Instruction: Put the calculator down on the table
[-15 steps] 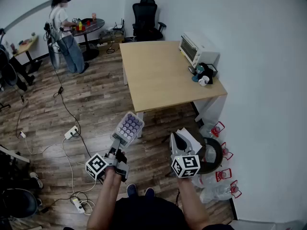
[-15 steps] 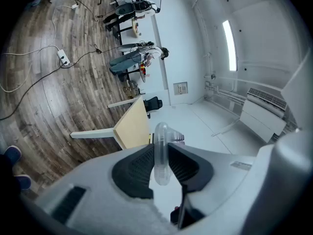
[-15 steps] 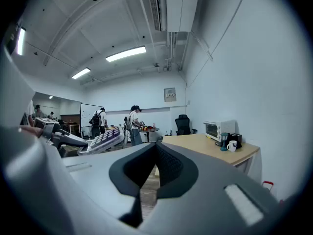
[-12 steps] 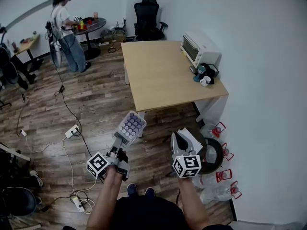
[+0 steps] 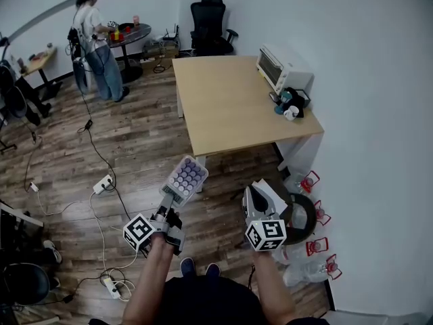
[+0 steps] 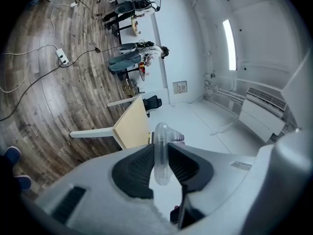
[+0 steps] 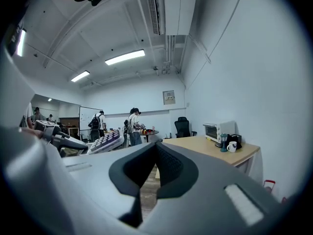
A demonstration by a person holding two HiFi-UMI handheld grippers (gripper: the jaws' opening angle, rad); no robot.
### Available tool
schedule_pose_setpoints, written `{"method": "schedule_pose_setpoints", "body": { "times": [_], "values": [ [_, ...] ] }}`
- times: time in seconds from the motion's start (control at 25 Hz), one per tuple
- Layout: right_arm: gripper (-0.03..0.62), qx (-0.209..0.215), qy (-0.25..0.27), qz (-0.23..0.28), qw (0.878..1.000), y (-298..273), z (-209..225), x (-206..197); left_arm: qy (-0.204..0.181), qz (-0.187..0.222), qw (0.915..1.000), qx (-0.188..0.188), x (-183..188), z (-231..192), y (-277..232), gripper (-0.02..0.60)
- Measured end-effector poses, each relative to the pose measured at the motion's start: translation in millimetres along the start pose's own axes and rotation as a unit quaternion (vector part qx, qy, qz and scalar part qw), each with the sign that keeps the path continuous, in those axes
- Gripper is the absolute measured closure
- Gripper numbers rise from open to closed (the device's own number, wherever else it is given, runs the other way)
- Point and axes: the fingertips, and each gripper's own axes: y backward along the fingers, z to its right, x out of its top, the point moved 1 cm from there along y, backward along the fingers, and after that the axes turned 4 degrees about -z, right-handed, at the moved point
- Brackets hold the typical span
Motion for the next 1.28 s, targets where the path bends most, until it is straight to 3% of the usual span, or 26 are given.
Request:
{"method": "schedule_pose_setpoints", "body": {
  "times": [0.84, 1.28],
  "values": [
    [0.585, -0.022, 0.008, -0.007, 1.000, -28, -29, -6, 0.011, -0.023, 0.9997, 0.000, 45, -23, -6, 0.494],
    [0.585, -0.030, 0.014, -0.001, 0.999, -81, 11, 1, 0.007, -0.056, 0.9984, 0.000, 57, -28, -86, 0.493]
  ]
}}
